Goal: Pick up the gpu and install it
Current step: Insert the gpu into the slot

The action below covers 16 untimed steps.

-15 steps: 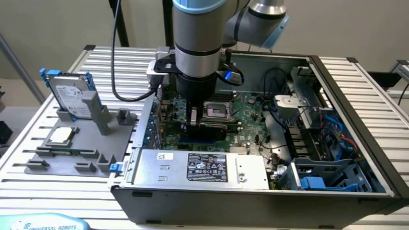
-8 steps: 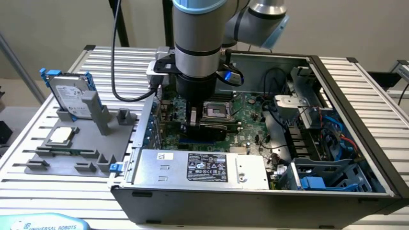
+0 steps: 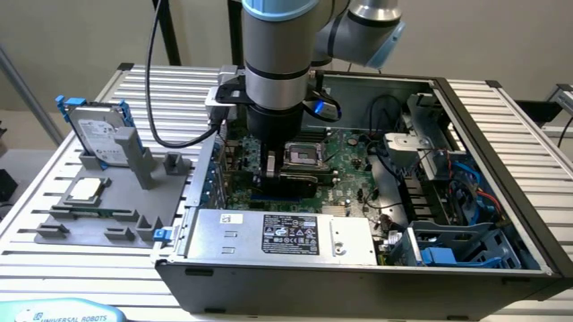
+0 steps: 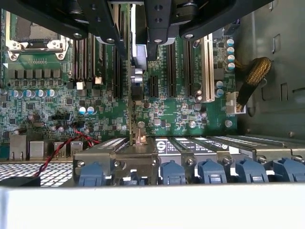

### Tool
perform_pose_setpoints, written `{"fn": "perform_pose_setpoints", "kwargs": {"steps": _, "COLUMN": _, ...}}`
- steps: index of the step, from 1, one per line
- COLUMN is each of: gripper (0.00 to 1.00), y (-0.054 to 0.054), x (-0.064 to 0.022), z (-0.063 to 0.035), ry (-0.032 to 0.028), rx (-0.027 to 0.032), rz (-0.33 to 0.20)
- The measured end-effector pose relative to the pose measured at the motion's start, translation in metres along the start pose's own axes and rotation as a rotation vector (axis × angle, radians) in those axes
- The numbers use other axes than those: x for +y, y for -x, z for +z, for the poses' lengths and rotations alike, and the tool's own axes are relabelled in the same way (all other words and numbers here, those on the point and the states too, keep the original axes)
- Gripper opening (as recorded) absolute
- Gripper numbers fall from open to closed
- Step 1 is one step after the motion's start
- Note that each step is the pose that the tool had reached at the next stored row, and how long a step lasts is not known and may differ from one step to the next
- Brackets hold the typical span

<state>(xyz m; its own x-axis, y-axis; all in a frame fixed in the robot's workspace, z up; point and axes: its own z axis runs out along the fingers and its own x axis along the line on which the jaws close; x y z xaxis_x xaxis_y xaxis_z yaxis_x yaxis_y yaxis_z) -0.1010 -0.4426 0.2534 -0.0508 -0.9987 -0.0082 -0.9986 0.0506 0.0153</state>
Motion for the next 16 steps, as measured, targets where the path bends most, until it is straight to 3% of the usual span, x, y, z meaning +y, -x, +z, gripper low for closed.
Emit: {"fn": "perform_pose_setpoints", "kwargs": {"steps": 16, "gripper": 0.27, "y": 0.0002, "x": -0.0005, "z": 0.0036, "ry": 0.0022, "rx": 0.0002, "rz": 0.0}}
